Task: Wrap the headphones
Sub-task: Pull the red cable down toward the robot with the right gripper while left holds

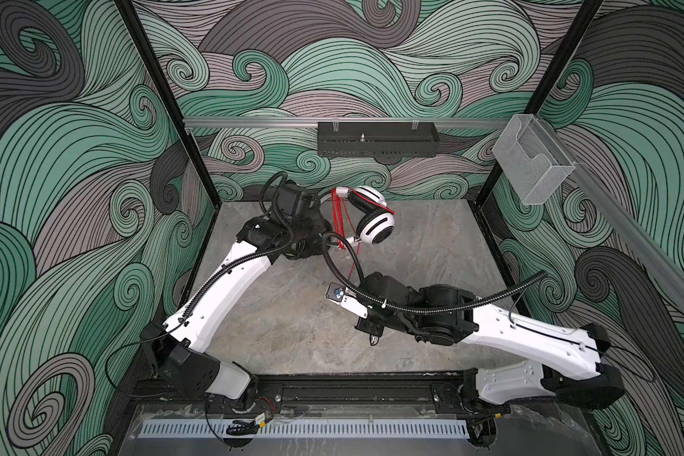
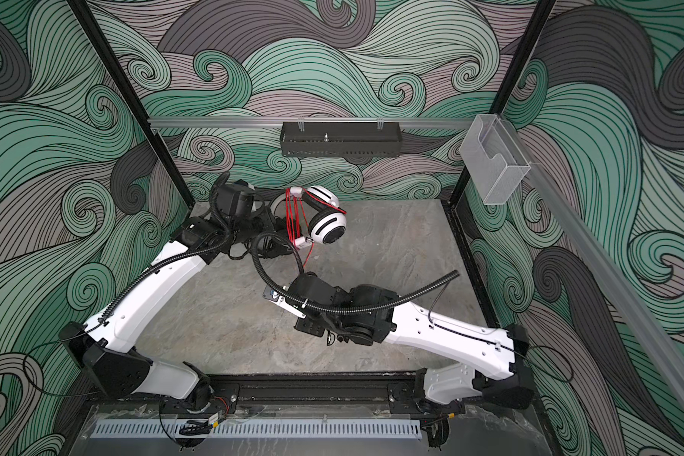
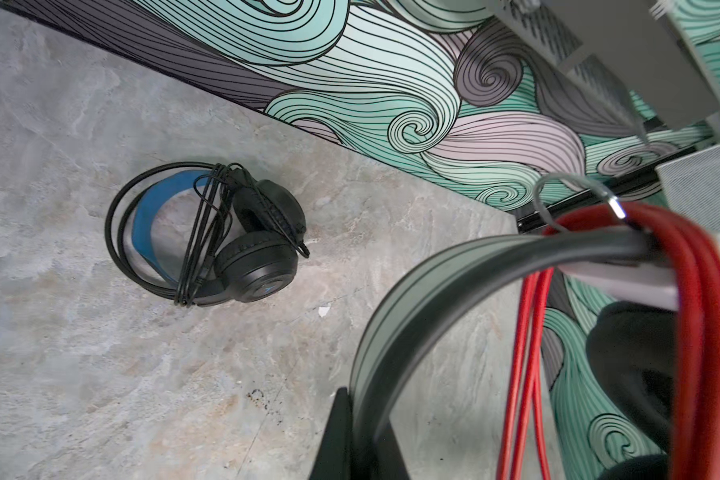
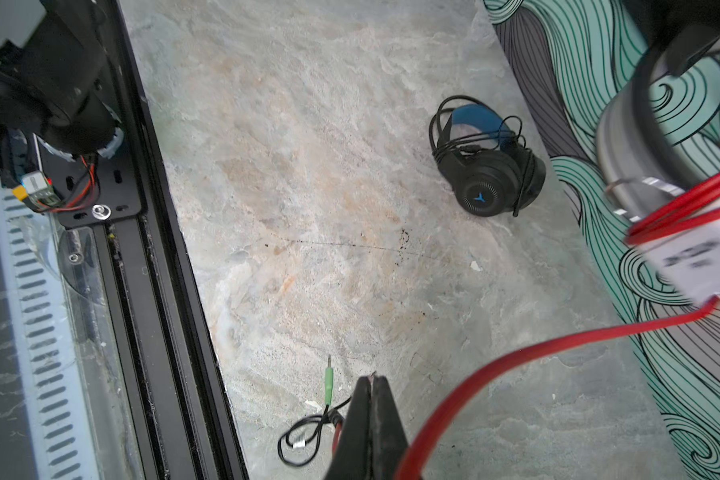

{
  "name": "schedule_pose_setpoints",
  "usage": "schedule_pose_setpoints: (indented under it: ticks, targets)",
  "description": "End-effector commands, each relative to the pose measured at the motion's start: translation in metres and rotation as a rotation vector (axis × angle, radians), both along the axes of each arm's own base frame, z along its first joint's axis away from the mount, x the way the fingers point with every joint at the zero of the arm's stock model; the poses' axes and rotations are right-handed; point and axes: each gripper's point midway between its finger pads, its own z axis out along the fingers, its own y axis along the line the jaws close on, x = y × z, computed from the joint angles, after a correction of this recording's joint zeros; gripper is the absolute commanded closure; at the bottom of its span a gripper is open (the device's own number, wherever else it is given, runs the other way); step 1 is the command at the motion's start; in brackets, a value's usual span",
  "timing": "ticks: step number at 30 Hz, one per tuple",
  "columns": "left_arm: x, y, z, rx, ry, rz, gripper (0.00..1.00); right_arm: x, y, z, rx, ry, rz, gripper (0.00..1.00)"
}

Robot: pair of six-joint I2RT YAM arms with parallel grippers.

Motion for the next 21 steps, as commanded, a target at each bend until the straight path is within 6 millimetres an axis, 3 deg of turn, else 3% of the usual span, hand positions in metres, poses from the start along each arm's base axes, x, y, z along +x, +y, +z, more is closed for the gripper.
schedule_pose_setpoints:
  ticks: [1,11,16,21]
  targets:
    - [-0.008,-0.007,0.068,-0.216,-0.141,-0.023,1.00,0.004,-0.006,0.005,0.055,-0.009,-0.038,1.00]
    - [-0.015,-0.002,0.088,-0.276,-0.184,-0.023,1.00,0.011,-0.017,-0.035,-0.009,0.052,-0.083,1.00]
    - [-0.016,0.012,0.085,-0.206,-0.209,0.020,1.00,0.007,-0.015,-0.021,0.018,0.046,-0.057,1.00]
    - [-0.006,0.030,0.071,-0.140,-0.222,0.123,1.00,-0.001,-0.004,0.001,0.063,0.058,-0.017,1.00]
